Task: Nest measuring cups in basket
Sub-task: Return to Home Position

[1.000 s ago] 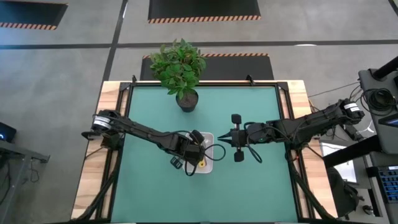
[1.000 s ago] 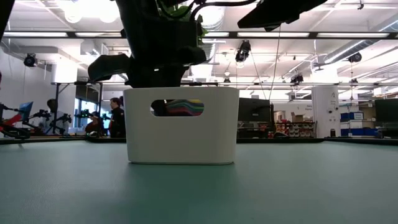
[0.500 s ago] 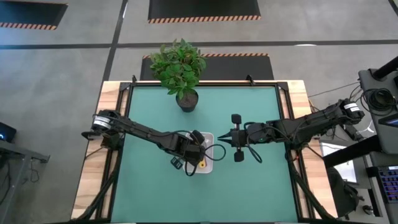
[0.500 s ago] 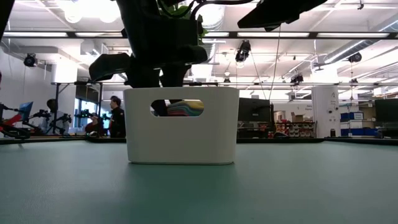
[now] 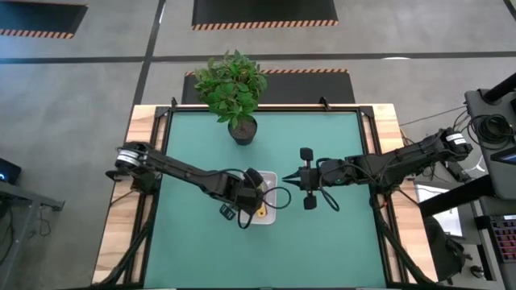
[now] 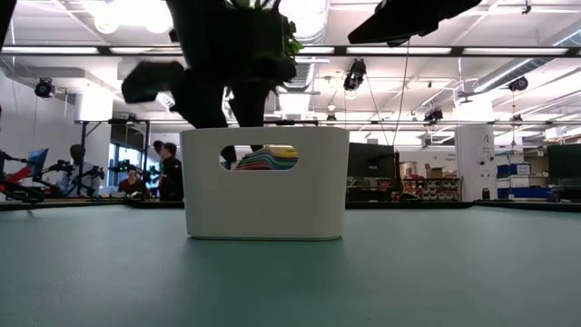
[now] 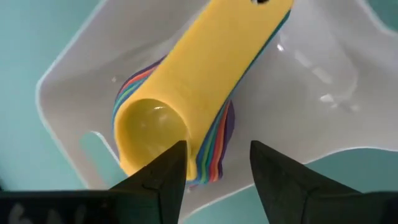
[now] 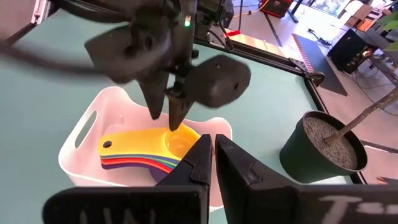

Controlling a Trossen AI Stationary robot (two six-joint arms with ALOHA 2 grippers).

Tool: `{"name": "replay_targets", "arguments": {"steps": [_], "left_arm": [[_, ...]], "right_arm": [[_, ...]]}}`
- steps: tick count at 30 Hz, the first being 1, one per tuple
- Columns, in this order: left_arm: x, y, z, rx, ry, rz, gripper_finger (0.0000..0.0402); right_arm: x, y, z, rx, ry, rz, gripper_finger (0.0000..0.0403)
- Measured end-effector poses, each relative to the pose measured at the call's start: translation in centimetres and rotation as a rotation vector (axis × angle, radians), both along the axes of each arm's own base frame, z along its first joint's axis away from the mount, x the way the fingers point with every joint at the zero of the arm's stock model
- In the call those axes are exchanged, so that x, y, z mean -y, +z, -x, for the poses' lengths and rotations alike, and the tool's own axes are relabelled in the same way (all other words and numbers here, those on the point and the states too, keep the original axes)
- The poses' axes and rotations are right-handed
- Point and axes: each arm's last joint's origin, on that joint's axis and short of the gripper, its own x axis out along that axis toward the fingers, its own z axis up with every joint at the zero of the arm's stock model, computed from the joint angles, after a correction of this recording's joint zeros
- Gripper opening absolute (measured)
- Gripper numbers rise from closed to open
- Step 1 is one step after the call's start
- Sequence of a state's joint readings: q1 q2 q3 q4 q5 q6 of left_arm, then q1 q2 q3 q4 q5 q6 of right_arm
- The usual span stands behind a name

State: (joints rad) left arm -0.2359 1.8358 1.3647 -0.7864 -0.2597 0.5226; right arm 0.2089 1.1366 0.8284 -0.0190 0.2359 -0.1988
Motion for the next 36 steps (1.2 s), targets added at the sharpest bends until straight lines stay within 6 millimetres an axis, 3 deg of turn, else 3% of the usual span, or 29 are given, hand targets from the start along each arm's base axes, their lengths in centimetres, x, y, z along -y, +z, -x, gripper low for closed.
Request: {"name": "replay_targets", "arguments": {"steps": [7,14,27,36], "left_arm": [[0.2,2.9,1.2,0.091,0.074,0.056,0.0158],[0.0,6.0,3.9,0.238,0.161,0.147,0.0157],[-2.4,5.5,12.5,0.773,0.179,0.352,0.0111],[-3.8,3.8,17.5,1.019,0.166,0.442,0.0059]], "right_arm": [[0.0,0.0,0.0,-0.001,0.014,0.025,0.0009],[0.0,-1.3,0.4,0.028,0.085,0.063,0.0009],[1.8,-3.7,4.2,0.171,0.063,0.121,0.0009],[2.9,-6.3,7.7,0.198,0.057,0.015,0.0009]]}}
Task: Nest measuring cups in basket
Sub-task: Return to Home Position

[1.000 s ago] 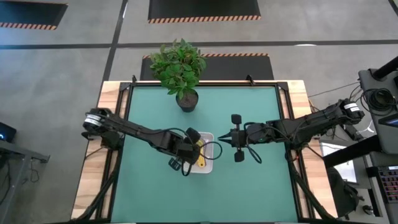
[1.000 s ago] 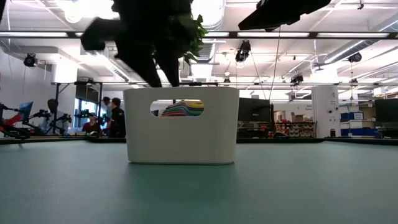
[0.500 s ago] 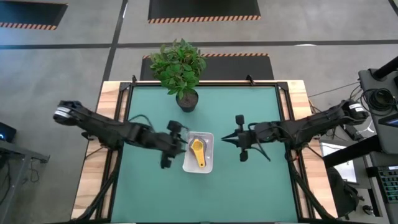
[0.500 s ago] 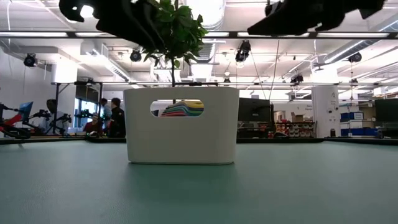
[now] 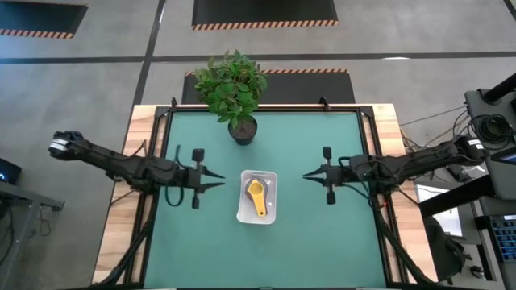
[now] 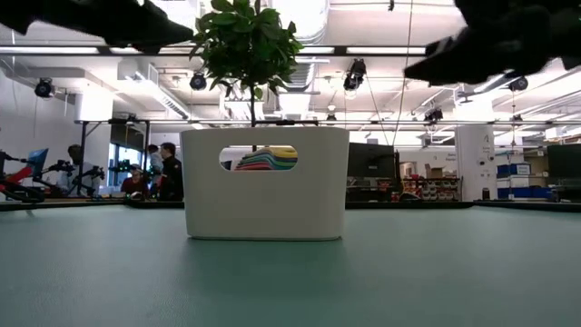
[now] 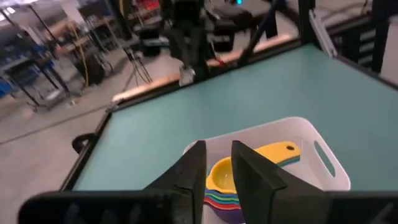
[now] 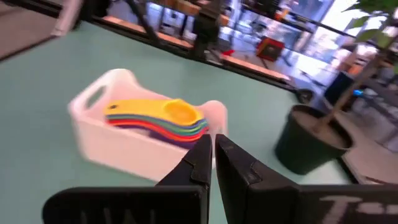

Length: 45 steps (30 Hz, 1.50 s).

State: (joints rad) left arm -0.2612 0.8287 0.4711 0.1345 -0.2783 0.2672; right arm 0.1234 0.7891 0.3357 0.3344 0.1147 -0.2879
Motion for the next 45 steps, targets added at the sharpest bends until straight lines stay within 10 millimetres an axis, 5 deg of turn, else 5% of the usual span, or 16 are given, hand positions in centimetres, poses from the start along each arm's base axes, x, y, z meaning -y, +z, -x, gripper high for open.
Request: {"name": "replay_targets", "arguments": {"steps": [11,19,29,45], "left_arm": [[-1.5,-2.5,3.5,0.180,0.035,0.045,0.0038],[-2.3,-3.8,5.1,0.259,0.073,0.097,0.0038],[-2.7,-6.0,6.5,0.414,0.087,0.136,0.0038],[-3.2,-5.2,7.4,0.486,0.167,0.093,0.0038]], "right_arm": [[0.3,-2.7,3.8,0.102,0.036,-0.071,0.0009],[0.6,-4.4,6.0,0.186,0.052,0.047,0.0009],[0.8,-3.0,7.5,0.345,0.066,0.088,0.0008],[0.9,-3.1,9.0,0.365,0.069,0.103,0.0008]]}}
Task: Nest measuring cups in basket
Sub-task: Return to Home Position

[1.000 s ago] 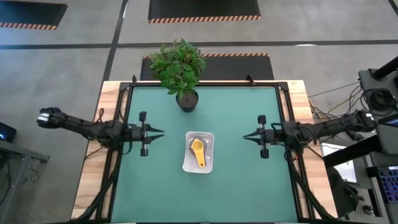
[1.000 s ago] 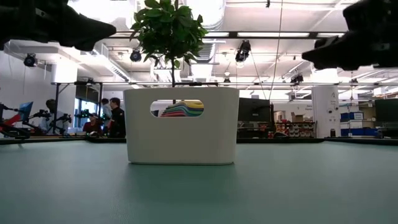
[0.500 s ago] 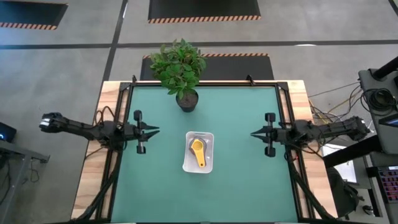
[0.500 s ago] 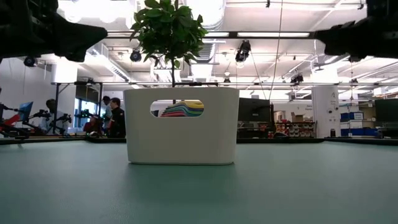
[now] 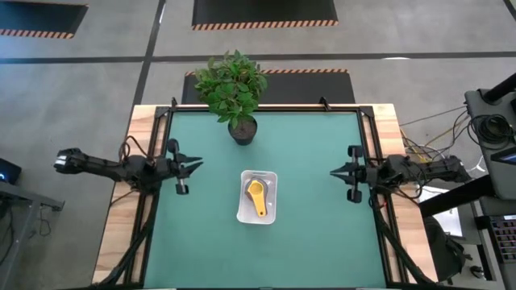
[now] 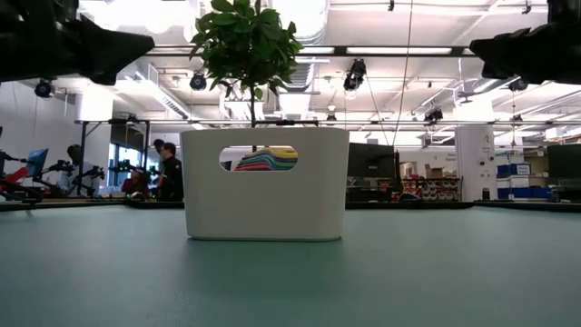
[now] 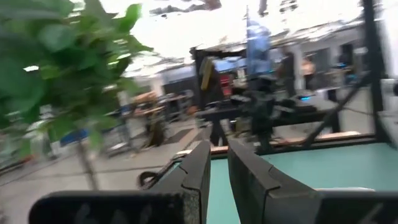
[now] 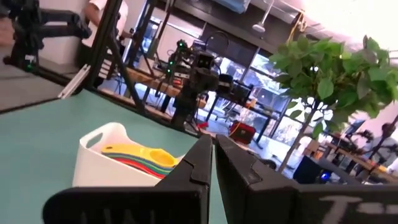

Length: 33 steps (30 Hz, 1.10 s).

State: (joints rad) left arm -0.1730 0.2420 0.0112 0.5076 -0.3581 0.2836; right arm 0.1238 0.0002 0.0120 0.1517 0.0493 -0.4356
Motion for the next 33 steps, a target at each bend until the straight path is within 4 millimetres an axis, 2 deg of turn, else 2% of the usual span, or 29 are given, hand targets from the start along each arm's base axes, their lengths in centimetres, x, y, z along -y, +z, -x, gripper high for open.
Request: {"name": "replay_targets", "arguments": {"steps": [8,14,33], "left_arm": [[-0.52,0.00,0.06,-0.014,0.181,0.054,0.0038],[-0.52,0.04,0.03,-0.015,0.185,0.055,0.0038],[-0.51,0.06,0.04,-0.014,0.184,0.055,0.0038]], "right_arm": [[-0.01,-0.29,-0.08,-0.028,-0.005,0.036,0.0008],[0.31,-0.73,-0.26,-0.079,-0.121,0.029,0.0009],[0.33,-0.80,-0.33,-0.089,-0.121,-0.046,0.0009]]}}
